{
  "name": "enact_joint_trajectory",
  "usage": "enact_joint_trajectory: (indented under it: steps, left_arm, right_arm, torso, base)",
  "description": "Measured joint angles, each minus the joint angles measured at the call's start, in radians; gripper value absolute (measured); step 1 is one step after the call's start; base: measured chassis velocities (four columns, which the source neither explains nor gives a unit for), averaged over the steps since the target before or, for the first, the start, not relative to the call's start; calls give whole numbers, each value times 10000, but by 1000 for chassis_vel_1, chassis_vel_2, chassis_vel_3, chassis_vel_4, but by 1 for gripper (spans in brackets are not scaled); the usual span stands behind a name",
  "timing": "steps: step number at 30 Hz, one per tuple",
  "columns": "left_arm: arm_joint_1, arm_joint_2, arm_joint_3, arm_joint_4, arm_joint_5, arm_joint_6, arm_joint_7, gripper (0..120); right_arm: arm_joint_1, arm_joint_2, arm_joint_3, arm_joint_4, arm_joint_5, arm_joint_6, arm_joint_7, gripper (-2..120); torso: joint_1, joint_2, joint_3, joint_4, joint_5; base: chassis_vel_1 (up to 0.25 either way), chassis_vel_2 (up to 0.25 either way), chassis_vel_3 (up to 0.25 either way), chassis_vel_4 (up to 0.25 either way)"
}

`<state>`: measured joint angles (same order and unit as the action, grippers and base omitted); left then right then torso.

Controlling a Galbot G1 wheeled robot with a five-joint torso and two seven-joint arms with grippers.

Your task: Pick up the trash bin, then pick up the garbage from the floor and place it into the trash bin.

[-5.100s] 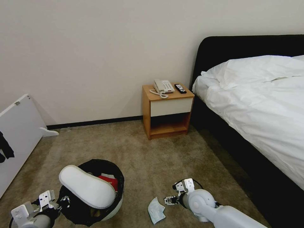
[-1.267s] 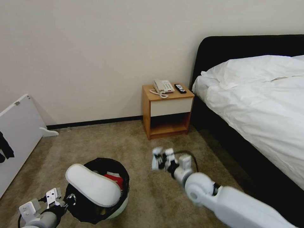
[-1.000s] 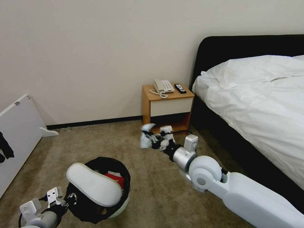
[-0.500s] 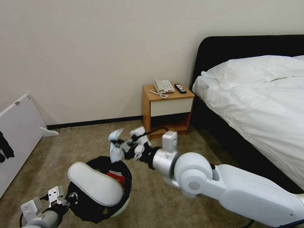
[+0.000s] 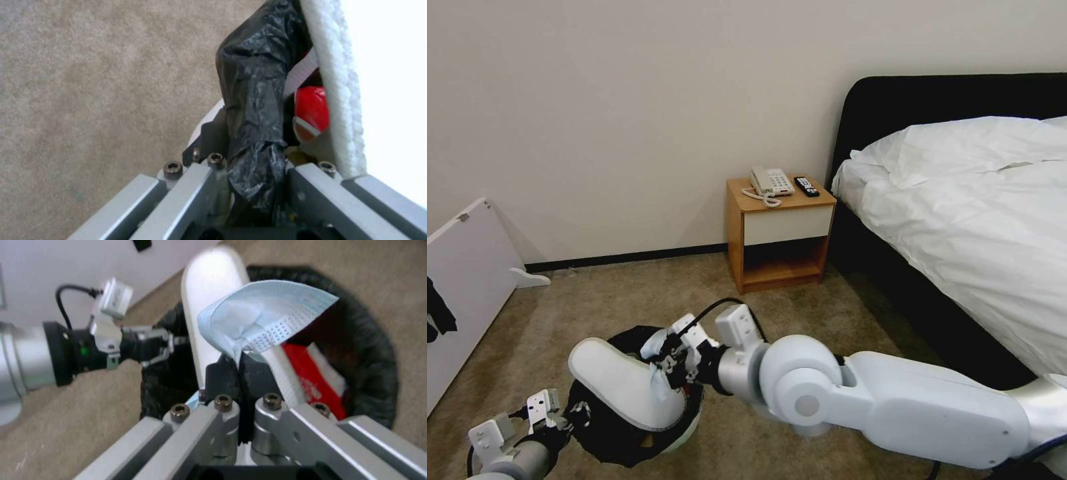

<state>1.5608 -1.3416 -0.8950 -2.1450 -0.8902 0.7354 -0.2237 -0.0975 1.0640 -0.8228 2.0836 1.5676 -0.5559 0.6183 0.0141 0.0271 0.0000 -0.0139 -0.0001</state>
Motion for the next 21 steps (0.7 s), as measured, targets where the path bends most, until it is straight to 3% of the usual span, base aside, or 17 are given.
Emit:
enact_joint_trajectory:
  steps: [21]
  left_arm:
    - [-38,-109,66,74,7,0,63,1]
  right_arm:
    - [-527,1100,-744,-2527,-267,-452,367,0]
  torso:
    - [0,0,0,-2,0]
  base:
    - [0,0,0,0]
